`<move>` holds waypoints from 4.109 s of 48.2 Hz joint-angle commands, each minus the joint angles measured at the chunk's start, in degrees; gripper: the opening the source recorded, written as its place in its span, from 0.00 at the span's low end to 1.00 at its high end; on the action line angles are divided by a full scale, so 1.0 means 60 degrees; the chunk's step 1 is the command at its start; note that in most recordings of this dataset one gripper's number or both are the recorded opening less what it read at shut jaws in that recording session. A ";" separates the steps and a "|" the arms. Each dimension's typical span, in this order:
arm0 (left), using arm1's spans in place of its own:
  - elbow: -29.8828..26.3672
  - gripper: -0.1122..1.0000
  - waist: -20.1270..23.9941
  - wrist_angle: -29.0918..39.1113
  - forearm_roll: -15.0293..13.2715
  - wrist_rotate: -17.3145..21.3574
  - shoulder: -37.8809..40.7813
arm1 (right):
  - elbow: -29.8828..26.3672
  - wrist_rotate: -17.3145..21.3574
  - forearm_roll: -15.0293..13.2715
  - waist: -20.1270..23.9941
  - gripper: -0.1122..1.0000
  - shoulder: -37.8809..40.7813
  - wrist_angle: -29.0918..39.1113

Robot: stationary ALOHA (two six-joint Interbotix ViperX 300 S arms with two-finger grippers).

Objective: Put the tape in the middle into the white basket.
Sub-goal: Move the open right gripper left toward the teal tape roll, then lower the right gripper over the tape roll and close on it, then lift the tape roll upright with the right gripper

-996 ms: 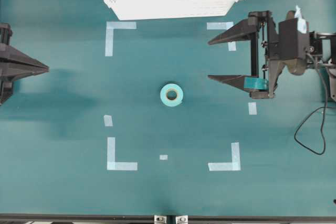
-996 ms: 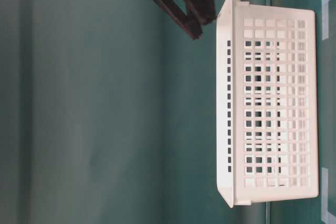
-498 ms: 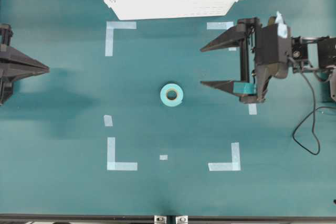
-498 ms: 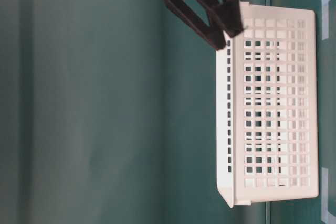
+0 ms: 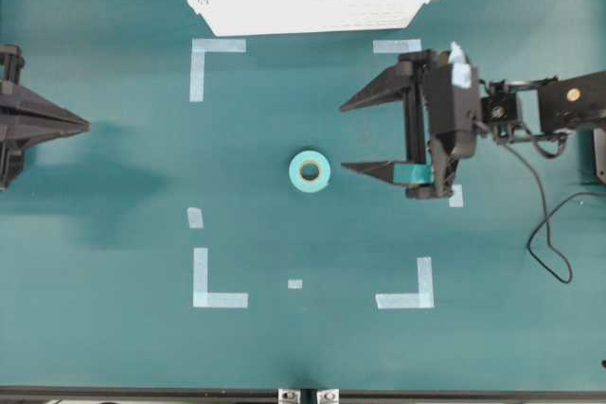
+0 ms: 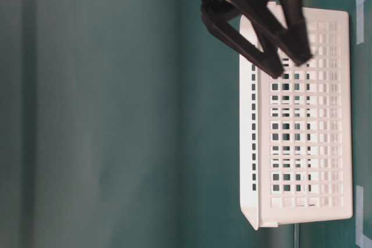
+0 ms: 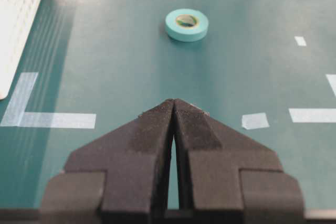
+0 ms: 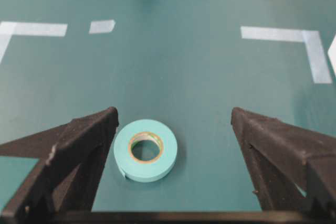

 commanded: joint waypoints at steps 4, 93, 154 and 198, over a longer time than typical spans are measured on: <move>-0.0117 0.00 -0.0029 -0.0088 0.0015 0.0000 0.0073 | -0.0410 0.0044 0.0000 0.0117 1.00 0.0220 0.0000; -0.0117 0.00 -0.0029 -0.0088 0.0015 -0.0015 0.0073 | -0.1729 0.1362 0.0015 0.0454 1.00 0.3223 0.0000; -0.0117 0.00 -0.0029 -0.0088 0.0015 -0.0015 0.0073 | -0.1992 0.1450 0.0015 0.0366 0.95 0.3809 0.0293; -0.0117 0.00 -0.0029 -0.0088 0.0015 -0.0015 0.0073 | -0.1978 0.1421 -0.0146 0.0410 0.71 0.1406 0.1641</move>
